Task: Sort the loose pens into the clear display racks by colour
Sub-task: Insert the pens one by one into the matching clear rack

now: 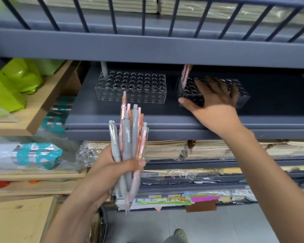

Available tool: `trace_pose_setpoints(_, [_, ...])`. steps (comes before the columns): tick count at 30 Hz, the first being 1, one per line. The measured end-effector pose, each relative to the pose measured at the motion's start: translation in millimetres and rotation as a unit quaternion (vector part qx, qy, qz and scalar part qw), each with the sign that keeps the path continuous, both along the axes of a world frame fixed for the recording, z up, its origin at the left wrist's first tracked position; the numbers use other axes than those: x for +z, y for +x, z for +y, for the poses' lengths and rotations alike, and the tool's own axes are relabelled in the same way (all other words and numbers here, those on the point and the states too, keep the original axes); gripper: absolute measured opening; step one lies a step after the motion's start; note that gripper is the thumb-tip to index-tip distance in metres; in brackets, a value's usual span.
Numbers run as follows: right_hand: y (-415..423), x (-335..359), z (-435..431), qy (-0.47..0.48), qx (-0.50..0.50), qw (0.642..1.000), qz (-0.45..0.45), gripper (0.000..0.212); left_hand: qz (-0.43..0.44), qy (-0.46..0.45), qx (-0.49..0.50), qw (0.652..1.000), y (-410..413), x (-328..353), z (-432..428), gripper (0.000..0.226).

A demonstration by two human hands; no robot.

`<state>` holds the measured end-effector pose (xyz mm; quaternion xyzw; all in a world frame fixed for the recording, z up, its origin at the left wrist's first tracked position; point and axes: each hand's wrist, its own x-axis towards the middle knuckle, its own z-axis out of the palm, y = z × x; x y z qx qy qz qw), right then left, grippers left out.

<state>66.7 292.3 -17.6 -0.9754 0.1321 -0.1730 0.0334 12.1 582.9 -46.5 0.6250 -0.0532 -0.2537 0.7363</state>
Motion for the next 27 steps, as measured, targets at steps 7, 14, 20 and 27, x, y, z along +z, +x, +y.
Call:
trace_pose_setpoints(7, [8.3, -2.6, -1.3, -0.003, -0.006, 1.0, -0.004, 0.088, 0.008, 0.011, 0.001, 1.0, -2.3, 2.4, 3.3, 0.041])
trace_pose_setpoints(14, [-22.6, 22.1, 36.5, 0.248, 0.102, 0.928, -0.26, 0.021, -0.005, 0.005, -0.019, 1.0, -6.1, 7.4, 9.6, 0.027])
trace_pose_setpoints(20, [-32.0, 46.7, 93.2, 0.437, 0.212, 0.872, -0.059, 0.011, -0.007, 0.021, -0.034, 0.999, -12.0, 5.6, 9.8, 0.028])
trace_pose_setpoints(27, [-20.6, 43.0, 116.4, 0.595, 0.217, 0.753, 0.179, 0.036, -0.02, 0.025, -0.062, 0.998, -22.2, 7.2, 13.7, 0.017])
